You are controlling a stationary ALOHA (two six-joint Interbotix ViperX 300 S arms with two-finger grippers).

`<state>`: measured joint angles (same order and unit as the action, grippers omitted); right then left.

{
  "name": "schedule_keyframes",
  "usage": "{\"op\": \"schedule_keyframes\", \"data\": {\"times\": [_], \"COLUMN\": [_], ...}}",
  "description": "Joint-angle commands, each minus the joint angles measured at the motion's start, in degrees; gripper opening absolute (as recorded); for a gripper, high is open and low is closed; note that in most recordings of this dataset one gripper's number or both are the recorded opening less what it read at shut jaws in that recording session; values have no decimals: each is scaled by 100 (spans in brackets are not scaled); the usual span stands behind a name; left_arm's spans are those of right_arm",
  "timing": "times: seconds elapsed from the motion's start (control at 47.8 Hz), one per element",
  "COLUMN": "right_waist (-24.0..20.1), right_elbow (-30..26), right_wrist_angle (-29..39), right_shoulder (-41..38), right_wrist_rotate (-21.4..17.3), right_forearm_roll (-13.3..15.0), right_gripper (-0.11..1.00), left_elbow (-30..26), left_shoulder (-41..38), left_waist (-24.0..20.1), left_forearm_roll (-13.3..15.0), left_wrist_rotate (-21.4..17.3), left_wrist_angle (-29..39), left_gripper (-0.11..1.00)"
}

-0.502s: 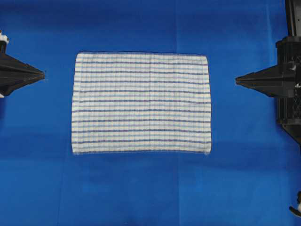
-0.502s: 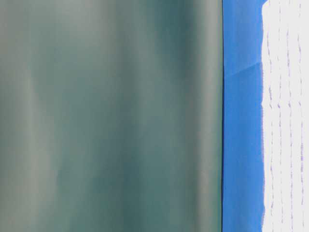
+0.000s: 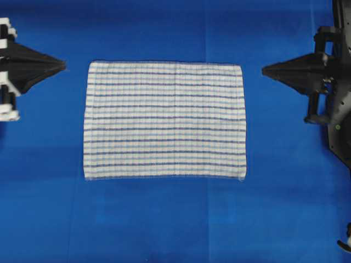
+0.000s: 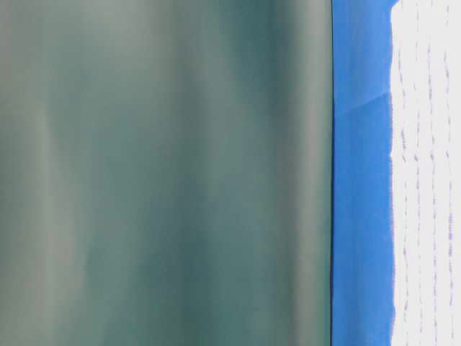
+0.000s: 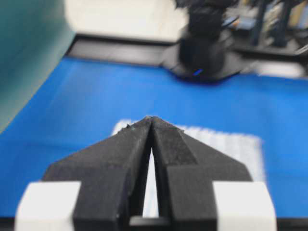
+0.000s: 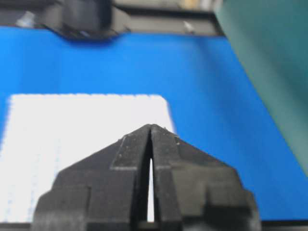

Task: Fold the blue towel.
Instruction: 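Move both grippers to the towel's top corners and pinch them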

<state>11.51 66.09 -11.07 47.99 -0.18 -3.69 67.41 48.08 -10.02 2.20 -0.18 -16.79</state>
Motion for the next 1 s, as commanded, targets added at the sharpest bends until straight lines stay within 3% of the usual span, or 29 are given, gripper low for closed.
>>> {"op": "schedule_keyframes", "data": {"times": [0.0, 0.084, 0.146, 0.23, 0.314, 0.377, 0.439, 0.649, 0.983], "right_waist": [272, 580, 773, 976, 1151, 1230, 1257, 1266, 1257], "right_elbow": [-79, -62, -44, -35, -9, 0, 0, 0, -44], "right_wrist_angle": [9, 44, 18, -53, -229, -387, -589, -1327, -1837], "right_shoulder": [-193, -501, -765, -1169, -1705, -2065, -2426, -3445, -4465], "right_wrist_rotate": [-9, -9, -9, -9, -9, -9, -9, -9, -9], "right_forearm_roll": [-105, -185, -237, -308, -378, -413, -466, -721, -1028], "right_gripper": [1, 7, 19, 42, 67, 76, 74, 70, 70], "left_elbow": [-70, -70, -70, -70, -70, -70, -79, -105, -123], "left_shoulder": [-299, -633, -861, -1230, -1591, -1951, -2268, -3296, -4500], "left_waist": [-246, -483, -650, -896, -1081, -1187, -1239, -1354, -1564], "left_forearm_roll": [9, 9, 18, 26, 35, 35, 35, 35, 44], "left_wrist_rotate": [26, 35, 35, 35, 44, 44, 44, 44, 44], "left_wrist_angle": [-26, -26, -62, -123, -185, -281, -404, -1011, -1696], "left_gripper": [0, 2, 11, 31, 58, 74, 82, 78, 78]}}
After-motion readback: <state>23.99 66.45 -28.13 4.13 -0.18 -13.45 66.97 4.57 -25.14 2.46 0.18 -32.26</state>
